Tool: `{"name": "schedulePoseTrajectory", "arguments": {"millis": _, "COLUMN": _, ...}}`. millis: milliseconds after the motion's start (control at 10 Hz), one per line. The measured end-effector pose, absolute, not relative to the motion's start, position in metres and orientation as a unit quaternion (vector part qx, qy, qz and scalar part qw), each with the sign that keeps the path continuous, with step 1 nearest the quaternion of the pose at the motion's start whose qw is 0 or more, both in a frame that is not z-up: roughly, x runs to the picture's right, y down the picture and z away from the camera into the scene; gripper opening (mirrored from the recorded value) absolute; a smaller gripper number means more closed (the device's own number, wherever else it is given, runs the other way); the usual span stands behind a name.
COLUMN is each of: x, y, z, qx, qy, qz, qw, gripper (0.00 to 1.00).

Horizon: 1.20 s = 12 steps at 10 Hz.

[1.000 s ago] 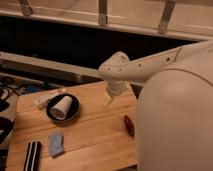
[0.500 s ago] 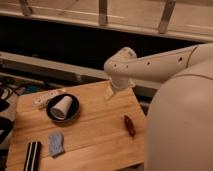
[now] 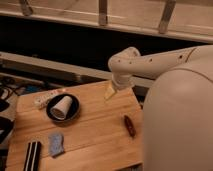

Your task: Move the arm in a circular motion

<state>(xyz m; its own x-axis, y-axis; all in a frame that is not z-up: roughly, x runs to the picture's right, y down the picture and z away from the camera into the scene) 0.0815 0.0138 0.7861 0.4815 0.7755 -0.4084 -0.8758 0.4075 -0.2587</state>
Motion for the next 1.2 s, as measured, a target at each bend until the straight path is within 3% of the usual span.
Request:
{"name": "schedulePoseTrajectory", "arguments": {"millis": 200, "x": 0.084, "y": -0.004, "z": 0.827, "qx": -0.255, "qy": 0.086, "qz": 0.495, "qw": 0.826, "gripper": 0.94}}
{"name": "schedulePoseTrajectory", "arguments": {"millis": 500, "x": 0.070, "y": -0.015, "z": 0.852, "qx": -0.281, "qy": 0.068, "qz": 0.477, "qw": 0.830, "gripper": 0.94}}
{"name": "schedulePoseTrajectory", "arguments": {"millis": 1200, "x": -0.003, "y": 0.053, "z": 0.815, "qx": -0.314, "qy": 0.076, "qz": 0.347, "qw": 0.881, "gripper": 0.94}}
